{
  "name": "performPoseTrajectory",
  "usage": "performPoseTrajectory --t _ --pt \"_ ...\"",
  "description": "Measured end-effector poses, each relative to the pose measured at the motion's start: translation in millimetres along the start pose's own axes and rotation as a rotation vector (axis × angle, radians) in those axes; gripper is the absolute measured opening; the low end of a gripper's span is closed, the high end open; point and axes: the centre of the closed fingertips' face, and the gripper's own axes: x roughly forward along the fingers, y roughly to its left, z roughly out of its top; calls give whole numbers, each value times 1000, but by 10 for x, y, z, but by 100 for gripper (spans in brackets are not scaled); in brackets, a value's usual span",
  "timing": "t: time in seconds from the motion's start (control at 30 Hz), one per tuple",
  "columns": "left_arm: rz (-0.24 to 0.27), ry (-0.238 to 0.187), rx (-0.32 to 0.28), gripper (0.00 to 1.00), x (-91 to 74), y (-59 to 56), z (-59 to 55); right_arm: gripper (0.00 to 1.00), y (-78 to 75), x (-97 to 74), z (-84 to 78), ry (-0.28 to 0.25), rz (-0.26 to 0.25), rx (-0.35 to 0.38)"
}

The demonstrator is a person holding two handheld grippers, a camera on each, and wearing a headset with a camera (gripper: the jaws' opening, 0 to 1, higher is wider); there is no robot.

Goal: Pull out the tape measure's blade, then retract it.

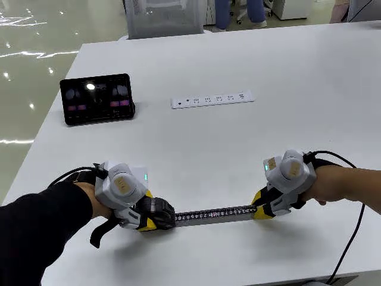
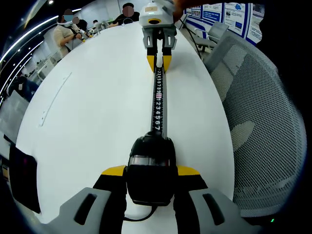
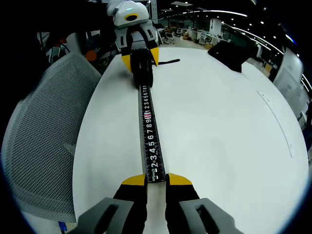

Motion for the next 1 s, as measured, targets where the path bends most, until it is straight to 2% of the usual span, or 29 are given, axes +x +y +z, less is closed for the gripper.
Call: performPoseTrajectory --t 1.0 --pt "2 2 -7 30 -7 -17 -53 10 -7 -78 -162 -1 -9 12"
